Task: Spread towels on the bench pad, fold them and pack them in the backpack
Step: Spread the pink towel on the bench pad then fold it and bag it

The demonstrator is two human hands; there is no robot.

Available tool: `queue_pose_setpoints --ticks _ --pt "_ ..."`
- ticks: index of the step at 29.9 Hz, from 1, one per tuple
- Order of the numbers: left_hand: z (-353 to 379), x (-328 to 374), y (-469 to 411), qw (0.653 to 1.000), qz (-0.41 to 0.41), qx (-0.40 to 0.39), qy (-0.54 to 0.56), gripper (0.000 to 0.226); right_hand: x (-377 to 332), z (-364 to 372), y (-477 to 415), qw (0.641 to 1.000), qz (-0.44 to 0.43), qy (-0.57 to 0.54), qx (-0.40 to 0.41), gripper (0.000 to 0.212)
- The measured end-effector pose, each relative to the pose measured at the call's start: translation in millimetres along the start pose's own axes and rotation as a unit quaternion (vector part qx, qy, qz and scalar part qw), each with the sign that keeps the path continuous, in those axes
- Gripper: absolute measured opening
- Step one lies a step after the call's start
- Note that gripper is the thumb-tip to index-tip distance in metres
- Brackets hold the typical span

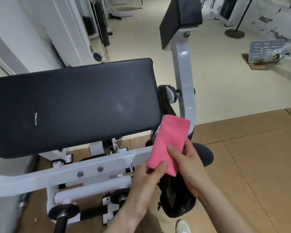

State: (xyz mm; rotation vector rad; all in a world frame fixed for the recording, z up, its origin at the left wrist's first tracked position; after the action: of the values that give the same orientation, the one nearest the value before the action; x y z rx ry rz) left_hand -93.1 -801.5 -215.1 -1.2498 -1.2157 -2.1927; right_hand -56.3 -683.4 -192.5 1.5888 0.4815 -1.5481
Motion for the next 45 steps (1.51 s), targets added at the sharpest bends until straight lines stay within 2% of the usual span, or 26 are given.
queue_pose_setpoints --ticks 2,3,5,7,10,12,15,17,20,22,23,25,27,29,32,34,35,38,40,42,45 --pt "11.5 -2.2 -7.8 0.998 0.0 0.058 -0.031 0.063 -7.7 -36.7 -3.7 0.997 -0.017 0.067 -0.028 0.028" --pt "19.6 -1.1 -10.8 0.996 0.003 0.078 -0.036 0.072 -12.0 -50.6 -3.6 0.992 -0.024 0.1 -0.071 0.028" --pt "44.9 3.2 -17.5 0.998 0.008 0.053 -0.032 0.081 -14.5 -68.7 0.4 0.967 -0.032 0.166 -0.189 0.036" --pt "70.0 7.3 -23.2 1.0 0.006 0.016 -0.026 0.076 -13.2 -82.6 7.2 0.938 -0.035 0.209 -0.274 0.048" --pt "84.8 15.3 -26.0 0.997 0.037 0.063 -0.033 0.049 -6.9 -105.9 3.8 0.941 -0.004 0.177 -0.287 0.06" --pt "83.9 9.3 -27.4 0.993 0.044 0.112 -0.007 0.045 -0.6 -121.8 -2.5 0.939 0.035 0.173 -0.295 0.054" --pt "82.1 -7.5 -27.0 0.989 0.037 0.126 0.071 0.054 17.5 -128.5 0.9 0.919 0.111 0.114 -0.36 0.036" --pt "79.7 -19.3 -28.3 0.987 0.022 0.125 0.099 0.057 29.0 -136.3 -1.1 0.927 0.132 0.096 -0.338 0.034" --pt "63.6 -42.3 -31.3 0.986 0.004 0.15 0.067 0.038 39.7 -144.9 -7.6 0.941 0.111 0.105 -0.302 0.029" --pt "51.8 -58.4 -30.7 0.984 -0.019 0.178 -0.018 0.034 40.0 -146.5 -9.5 0.945 0.067 0.154 -0.281 0.021" --pt "48.4 -66.0 -31.2 0.98 -0.031 0.183 -0.077 0.032 36.6 -146.9 -11.3 0.94 0.021 0.215 -0.265 0.018" --pt "47.1 -80.5 -36.8 0.968 -0.054 0.171 -0.173 0.029 30.8 -142.5 -13.9 0.895 -0.092 0.365 -0.238 0.021" --pt "40.6 -99.4 -46.2 0.961 -0.091 0.168 -0.201 0.029 34.4 -134.5 -14.2 0.839 -0.163 0.466 -0.229 0.025" --pt "22.6 -121.9 -59.5 0.944 -0.135 0.192 -0.231 0.037 44.1 -133.9 -18.0 0.8 -0.174 0.531 -0.218 0.031" --pt "-1.0 -156.9 -84.6 0.882 -0.209 0.175 -0.384 0.059 59.6 -133.7 -24.7 0.755 -0.182 0.591 -0.219 0.037" --pt "-6.4 -177.0 -100.4 0.844 -0.23 0.14 -0.463 0.055 68.1 -128.4 -25.5 0.719 -0.195 0.625 -0.233 0.028" --pt "-6.4 -182.7 -106.1 0.836 -0.231 0.137 -0.478 0.047 71.9 -126.0 -25.5 0.705 -0.195 0.639 -0.237 0.025" --pt "-4.0 -186.0 -111.6 0.848 -0.222 0.176 -0.448 0.032 81.6 -120.6 -26.1 0.674 -0.184 0.674 -0.239 0.027" --pt "-2.7 -182.2 -107.3 0.876 -0.208 0.213 -0.379 0.029 86.7 -119.0 -27.6 0.663 -0.178 0.69 -0.23 0.035" --pt "0.9 -173.1 -94.7 0.916 -0.184 0.238 -0.265 0.028 89.0 -116.9 -31.2 0.656 -0.186 0.699 -0.213 0.039" --pt "15.6 -146.6 -73.5 0.947 -0.15 0.229 -0.17 0.024 84.7 -106.7 -33.6 0.637 -0.235 0.703 -0.21 0.035"
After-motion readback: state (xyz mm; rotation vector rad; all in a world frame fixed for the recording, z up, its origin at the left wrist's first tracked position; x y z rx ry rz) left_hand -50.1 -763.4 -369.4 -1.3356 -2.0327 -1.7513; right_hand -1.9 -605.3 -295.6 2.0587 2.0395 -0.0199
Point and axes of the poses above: each hand's wrist, its own y-axis away from the middle knuckle, its own z-axis out of the palm, x = y × z, the point moved 9 cm from there along -y, towards the middle knuckle, and after that the axes turned 5 degrees about -z, right-handed, at the moved point
